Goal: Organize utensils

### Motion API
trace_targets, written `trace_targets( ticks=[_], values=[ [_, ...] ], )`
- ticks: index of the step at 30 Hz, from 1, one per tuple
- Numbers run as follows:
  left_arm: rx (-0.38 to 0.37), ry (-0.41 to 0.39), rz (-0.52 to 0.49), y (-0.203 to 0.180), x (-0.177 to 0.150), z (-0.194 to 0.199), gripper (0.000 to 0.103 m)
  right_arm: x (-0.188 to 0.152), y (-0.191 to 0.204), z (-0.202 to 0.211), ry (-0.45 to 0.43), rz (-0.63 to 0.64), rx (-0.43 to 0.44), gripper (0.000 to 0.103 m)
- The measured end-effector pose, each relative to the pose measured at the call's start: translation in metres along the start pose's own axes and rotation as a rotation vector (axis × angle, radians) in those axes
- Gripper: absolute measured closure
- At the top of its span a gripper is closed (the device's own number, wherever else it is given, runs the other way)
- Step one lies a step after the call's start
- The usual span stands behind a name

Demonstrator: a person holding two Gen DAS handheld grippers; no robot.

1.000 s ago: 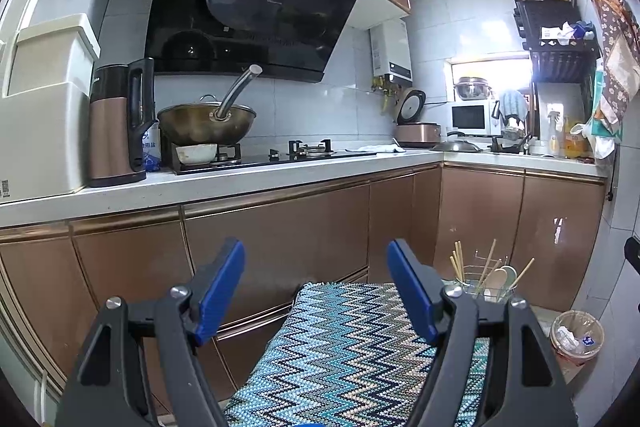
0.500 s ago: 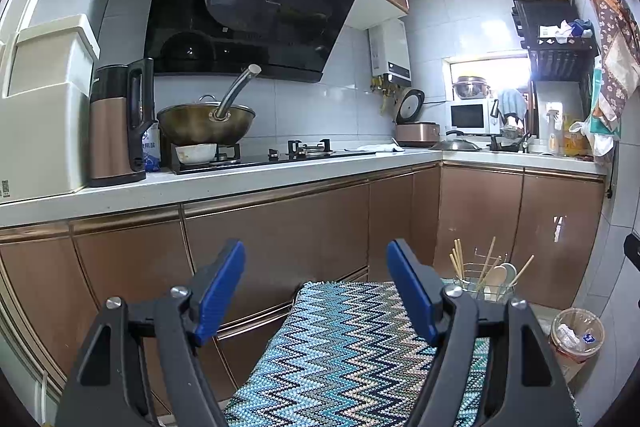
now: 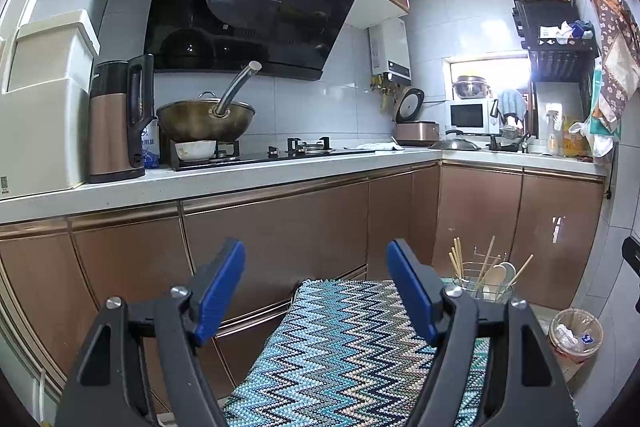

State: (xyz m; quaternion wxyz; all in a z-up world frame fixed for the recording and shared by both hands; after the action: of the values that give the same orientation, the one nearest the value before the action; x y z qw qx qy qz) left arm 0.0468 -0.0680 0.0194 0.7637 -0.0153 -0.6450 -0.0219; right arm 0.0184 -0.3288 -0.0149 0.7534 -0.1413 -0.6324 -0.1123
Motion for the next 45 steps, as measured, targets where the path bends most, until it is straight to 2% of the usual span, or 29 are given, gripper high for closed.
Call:
trace_targets(
  ticks=[25, 37, 45],
  values=[
    [-0.015, -0.001, 0.016, 0.001, -0.004, 0.000, 0.031, -0.001, 0.001, 0.001, 0.003, 0.007, -0.008, 0.000],
    [-0.015, 0.007, 0.029, 0.010, -0.007, -0.002, 0.031, -0.007, 0.008, -0.008, 0.038, -0.004, 0.055, 0.000],
    [-0.003, 0.010, 0.035, 0.015, -0.008, -0.006, 0.031, -0.005, 0.019, -0.009, 0.026, 0.009, 0.085, 0.000]
  ],
)
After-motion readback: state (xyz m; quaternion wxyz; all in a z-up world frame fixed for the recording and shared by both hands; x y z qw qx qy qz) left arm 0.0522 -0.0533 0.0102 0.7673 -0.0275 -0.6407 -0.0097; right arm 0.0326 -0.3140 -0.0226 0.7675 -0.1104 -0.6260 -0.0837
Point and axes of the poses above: each gripper's, at about its wrist camera, not at the fingertips, and z roughly against the way its jaws point, y to its left, x to its top, the point moved 4 cm from there along -z, roughly the way its jaws point, and after that the axes turned 12 degrees about -x, right-handed, at the moved point
